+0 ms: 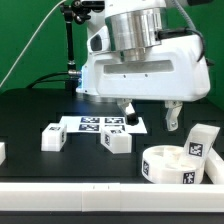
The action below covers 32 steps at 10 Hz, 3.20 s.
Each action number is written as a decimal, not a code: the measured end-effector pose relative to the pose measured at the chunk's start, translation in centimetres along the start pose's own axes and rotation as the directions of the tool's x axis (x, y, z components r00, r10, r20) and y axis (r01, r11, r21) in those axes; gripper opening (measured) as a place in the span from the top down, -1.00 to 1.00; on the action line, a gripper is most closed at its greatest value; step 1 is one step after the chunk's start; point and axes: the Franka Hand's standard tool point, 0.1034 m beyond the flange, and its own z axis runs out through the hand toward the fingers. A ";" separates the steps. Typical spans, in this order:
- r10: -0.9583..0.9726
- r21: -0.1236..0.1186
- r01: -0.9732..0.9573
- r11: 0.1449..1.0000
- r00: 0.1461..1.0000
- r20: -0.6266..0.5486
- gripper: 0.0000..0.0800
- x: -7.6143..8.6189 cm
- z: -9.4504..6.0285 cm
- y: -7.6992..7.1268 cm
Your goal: Assemble stool
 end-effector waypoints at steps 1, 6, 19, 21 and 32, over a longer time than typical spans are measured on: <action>-0.056 0.002 0.056 0.998 0.998 -0.030 -0.62 0.4 0.2 0.6; -0.480 -0.058 0.478 0.876 0.877 -0.026 -0.62 0.2 0.4 0.7; -0.693 -0.144 0.686 0.713 0.721 0.005 -0.62 -0.9 3.1 8.7; -0.687 -0.134 0.684 0.717 0.726 0.029 -0.62 -1.2 3.1 8.4; -0.502 -0.069 0.693 0.717 0.582 0.640 -0.62 -4.1 3.5 9.5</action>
Offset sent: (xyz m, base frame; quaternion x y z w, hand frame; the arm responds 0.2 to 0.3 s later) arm 0.0000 0.0000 0.0000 0.0000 0.0000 -0.1938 0.9810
